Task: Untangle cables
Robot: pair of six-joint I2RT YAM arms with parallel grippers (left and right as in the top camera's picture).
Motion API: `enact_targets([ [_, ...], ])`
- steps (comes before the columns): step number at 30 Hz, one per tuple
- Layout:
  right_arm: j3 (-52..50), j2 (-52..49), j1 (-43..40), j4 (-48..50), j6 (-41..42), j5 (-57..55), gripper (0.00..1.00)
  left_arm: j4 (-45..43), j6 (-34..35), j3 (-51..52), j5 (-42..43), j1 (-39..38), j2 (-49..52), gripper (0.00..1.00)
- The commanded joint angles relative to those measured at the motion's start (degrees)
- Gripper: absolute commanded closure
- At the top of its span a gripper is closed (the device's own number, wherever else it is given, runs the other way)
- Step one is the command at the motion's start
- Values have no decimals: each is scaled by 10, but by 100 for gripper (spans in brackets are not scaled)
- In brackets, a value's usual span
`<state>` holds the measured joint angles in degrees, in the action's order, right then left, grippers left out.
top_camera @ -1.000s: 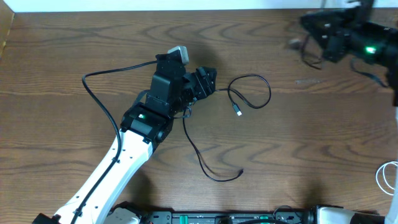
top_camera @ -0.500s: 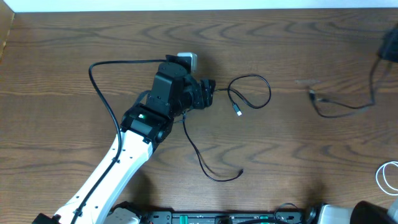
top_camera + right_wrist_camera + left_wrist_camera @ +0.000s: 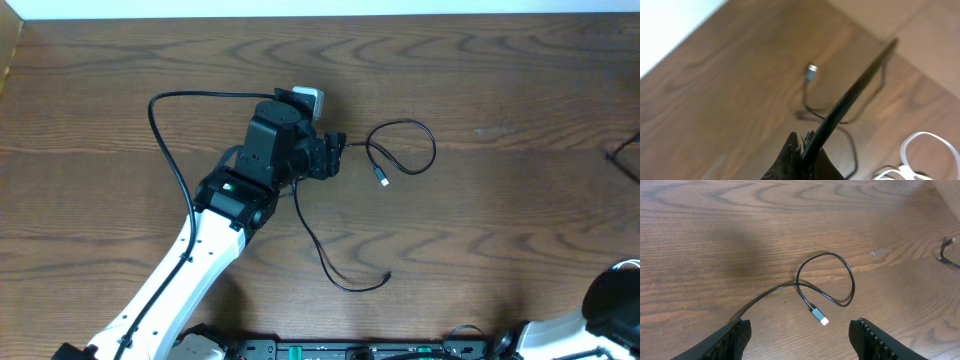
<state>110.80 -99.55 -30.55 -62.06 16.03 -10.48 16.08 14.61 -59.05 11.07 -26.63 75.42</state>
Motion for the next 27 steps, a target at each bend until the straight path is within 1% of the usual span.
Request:
enact_targets([
  [1,10,-14,-46,19,11,-59,99,1,-12,-1,-1,3,-3,32],
  [4,10,-17,-73,36,5,-59,99,7,-12,-1,3,3,-3,32],
  [7,10,-17,-98,46,-20,-61,99,8,-12,-1,3,3,-3,32],
  [10,10,-19,-125,49,-24,-93,99,8,-13,-1,3,3,-3,32],
  [14,9,-32,-155,65,-51,-93,99,8,-13,-1,3,3,-2,32],
  [17,9,-49,-159,65,-71,-90,99,2,-12,-1,3,3,-2,32],
  [21,9,-78,-159,62,-75,-81,99,-1,-12,-1,3,3,-2,32],
  [27,9,-146,-159,72,-84,-60,99,-1,-12,-1,3,3,-2,32],
])
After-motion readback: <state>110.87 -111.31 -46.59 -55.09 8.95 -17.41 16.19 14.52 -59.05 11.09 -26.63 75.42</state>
